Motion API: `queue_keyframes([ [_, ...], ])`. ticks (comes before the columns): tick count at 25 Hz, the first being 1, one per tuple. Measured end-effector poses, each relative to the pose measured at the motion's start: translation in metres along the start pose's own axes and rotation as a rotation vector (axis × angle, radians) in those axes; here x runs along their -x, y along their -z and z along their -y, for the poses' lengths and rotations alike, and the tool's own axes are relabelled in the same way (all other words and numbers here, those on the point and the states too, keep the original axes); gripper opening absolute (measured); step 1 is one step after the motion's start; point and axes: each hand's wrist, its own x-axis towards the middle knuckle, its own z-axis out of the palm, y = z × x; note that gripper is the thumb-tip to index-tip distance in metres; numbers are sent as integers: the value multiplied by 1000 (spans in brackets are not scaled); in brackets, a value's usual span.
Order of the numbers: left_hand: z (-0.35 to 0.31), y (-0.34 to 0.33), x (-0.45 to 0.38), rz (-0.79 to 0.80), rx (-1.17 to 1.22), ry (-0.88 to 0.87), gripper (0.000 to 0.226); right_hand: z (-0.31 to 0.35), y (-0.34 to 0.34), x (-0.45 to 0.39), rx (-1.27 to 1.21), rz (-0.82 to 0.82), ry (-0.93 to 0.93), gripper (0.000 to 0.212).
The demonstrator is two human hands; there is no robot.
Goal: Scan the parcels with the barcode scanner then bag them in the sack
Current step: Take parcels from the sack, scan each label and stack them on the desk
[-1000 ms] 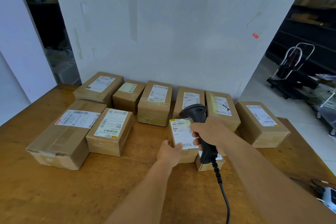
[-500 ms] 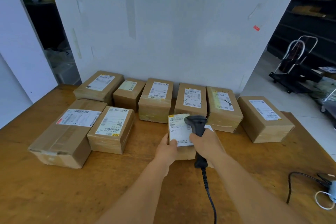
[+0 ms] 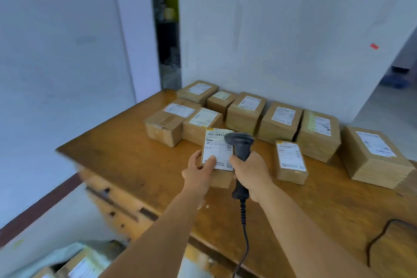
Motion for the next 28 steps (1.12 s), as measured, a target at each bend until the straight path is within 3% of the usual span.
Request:
queue_keyframes([
  [5, 36, 109, 83, -238, 162, 21, 43, 4, -75, 90, 10, 293, 66, 14],
  [9, 78, 200, 135, -473, 333, 58, 42, 4, -153, 157, 77, 495, 132, 22],
  [13, 135, 284, 176, -643, 485, 134, 39, -7, -237, 221, 163, 668, 170, 17],
  [19, 236, 402, 210, -813, 601, 266, 42, -40, -359, 297, 308, 813, 174, 15],
  [25, 352, 502, 207, -1037, 568, 460, 38, -93, -475, 336, 389, 924, 96, 19],
  [28, 412, 543, 193, -1132, 481, 589, 55, -130, -531, 347, 427, 972, 90, 18],
])
